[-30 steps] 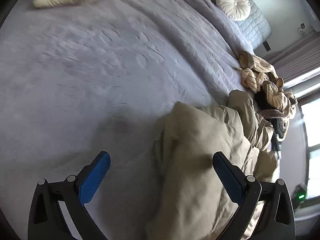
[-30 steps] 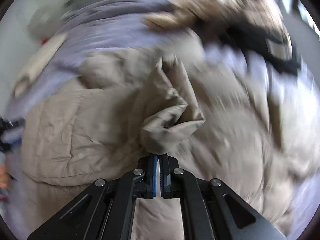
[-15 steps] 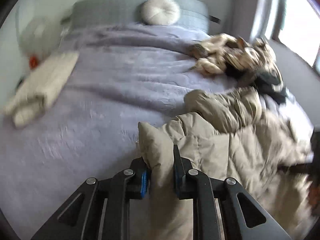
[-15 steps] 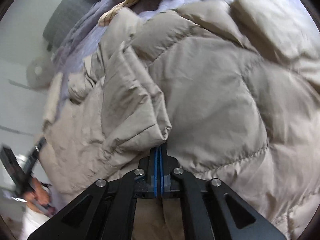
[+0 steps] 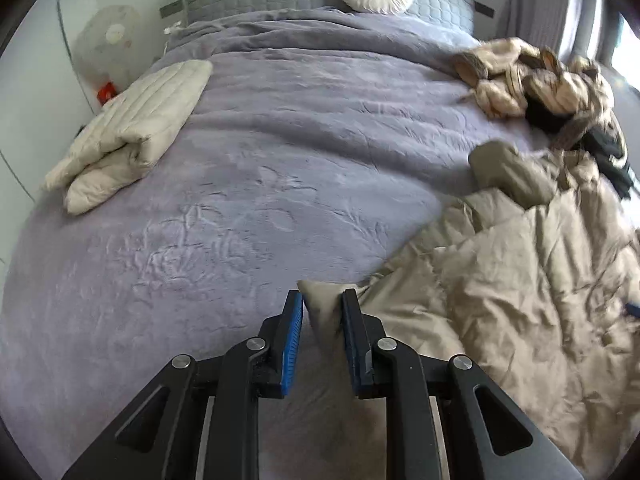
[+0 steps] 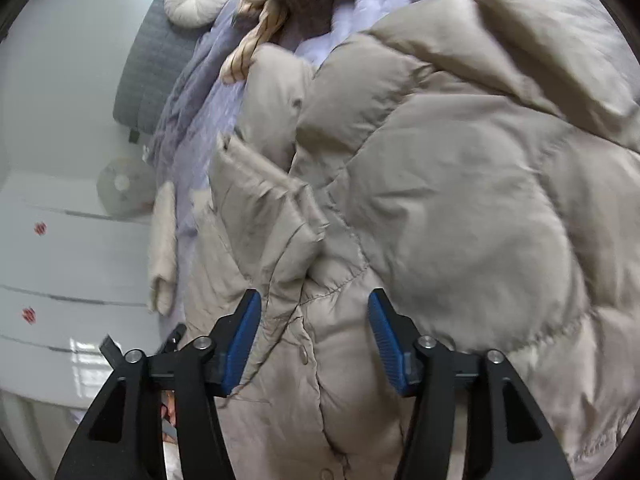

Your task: Fold large clothes

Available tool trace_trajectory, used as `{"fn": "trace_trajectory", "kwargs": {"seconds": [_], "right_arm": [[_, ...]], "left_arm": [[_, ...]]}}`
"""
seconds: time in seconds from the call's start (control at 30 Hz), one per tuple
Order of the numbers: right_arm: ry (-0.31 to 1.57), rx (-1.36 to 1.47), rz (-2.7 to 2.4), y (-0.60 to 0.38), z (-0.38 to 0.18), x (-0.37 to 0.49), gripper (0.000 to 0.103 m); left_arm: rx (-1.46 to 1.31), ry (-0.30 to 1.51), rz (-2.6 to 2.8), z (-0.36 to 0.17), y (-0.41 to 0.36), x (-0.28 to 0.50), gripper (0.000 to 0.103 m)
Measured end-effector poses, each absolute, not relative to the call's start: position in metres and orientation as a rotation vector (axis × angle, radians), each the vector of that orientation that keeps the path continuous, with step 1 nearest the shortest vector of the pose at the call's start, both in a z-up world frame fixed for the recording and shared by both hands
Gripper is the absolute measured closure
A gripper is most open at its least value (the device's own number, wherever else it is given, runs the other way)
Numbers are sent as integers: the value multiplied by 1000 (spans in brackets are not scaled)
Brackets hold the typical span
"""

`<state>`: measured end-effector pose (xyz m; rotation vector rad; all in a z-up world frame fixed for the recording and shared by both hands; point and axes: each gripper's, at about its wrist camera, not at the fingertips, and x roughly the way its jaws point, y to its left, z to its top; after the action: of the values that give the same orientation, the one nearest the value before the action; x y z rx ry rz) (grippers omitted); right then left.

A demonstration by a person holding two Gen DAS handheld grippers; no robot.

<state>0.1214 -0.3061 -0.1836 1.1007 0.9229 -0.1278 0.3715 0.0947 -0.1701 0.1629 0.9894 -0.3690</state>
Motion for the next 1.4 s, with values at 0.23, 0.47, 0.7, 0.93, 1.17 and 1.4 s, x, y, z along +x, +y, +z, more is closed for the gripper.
{"fn": "trace_trajectory", "kwargs": {"seconds": [0.23,0.47,0.7,0.93,1.17,1.4], "right_arm": [[926,1176,-49,-311,-202,174,45],[984,943,-168,-290,-172,160,96],[1051,948,-247,-290,-193,104,96],[1078,711,-264,-278,-184,128,95],[1026,633,-383,-288,-144,92,73],[1036,523,-274,-267,-140,109,96]], "left_arm": [[39,1061,-353,-171,107,372,81],[-23,1030,-366,-142,119,358,81],[52,1062,-448,-159,78,346,81],[175,1092,-285,-212,58,354,81],[95,1041,-261,-165,89,335,81],[152,1096,-297,-174,80,300,81]]}}
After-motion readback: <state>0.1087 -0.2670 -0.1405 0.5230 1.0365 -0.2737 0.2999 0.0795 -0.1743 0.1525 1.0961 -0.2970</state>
